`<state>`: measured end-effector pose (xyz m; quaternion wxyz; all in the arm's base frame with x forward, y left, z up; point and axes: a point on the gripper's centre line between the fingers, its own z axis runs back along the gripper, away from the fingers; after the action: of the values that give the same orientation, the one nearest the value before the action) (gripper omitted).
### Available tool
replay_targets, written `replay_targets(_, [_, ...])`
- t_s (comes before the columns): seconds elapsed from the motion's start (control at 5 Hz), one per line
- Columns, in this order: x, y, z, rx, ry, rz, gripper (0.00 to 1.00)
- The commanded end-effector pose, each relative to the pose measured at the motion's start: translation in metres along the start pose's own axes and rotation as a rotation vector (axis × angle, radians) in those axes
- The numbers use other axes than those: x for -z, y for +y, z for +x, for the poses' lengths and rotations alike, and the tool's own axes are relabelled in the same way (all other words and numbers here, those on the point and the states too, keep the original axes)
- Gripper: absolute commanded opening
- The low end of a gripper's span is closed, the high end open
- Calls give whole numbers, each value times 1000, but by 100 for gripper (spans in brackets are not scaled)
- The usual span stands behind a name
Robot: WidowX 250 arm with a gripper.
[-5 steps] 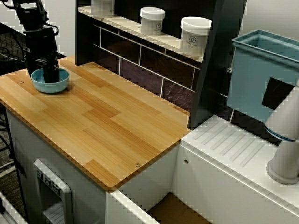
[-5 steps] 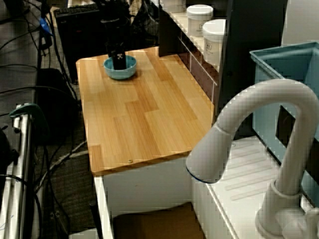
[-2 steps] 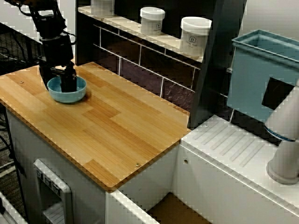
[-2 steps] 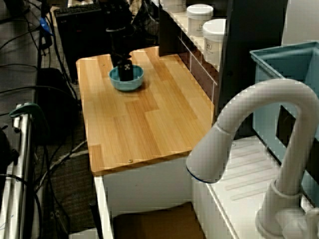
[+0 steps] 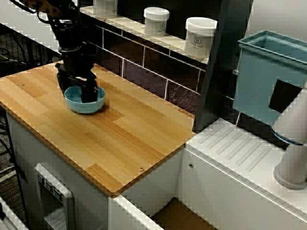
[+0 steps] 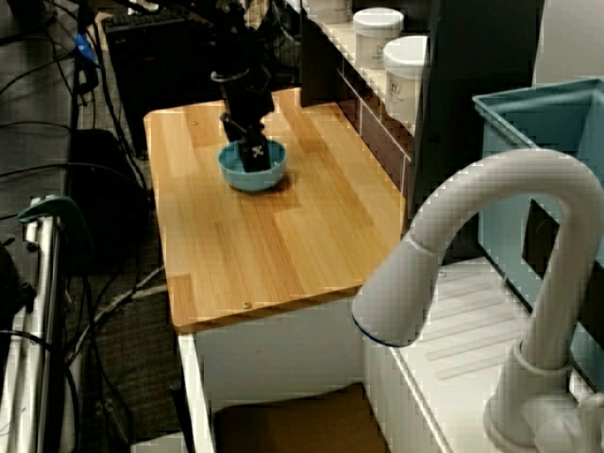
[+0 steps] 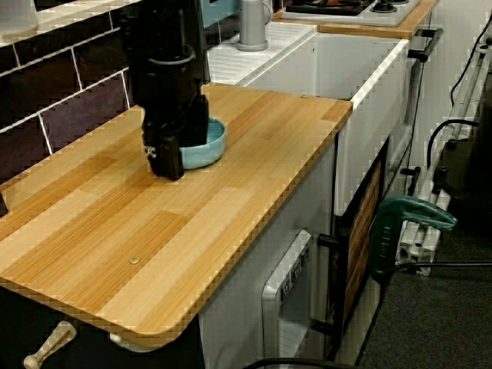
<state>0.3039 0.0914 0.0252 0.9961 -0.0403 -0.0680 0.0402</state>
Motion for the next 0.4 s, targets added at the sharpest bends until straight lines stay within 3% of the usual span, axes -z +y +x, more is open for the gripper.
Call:
replay_targets(0.0, [-5,-34,1,21,-52,16,100])
replay_targets(0.2, [-16,-46,2,21,-53,-5,100])
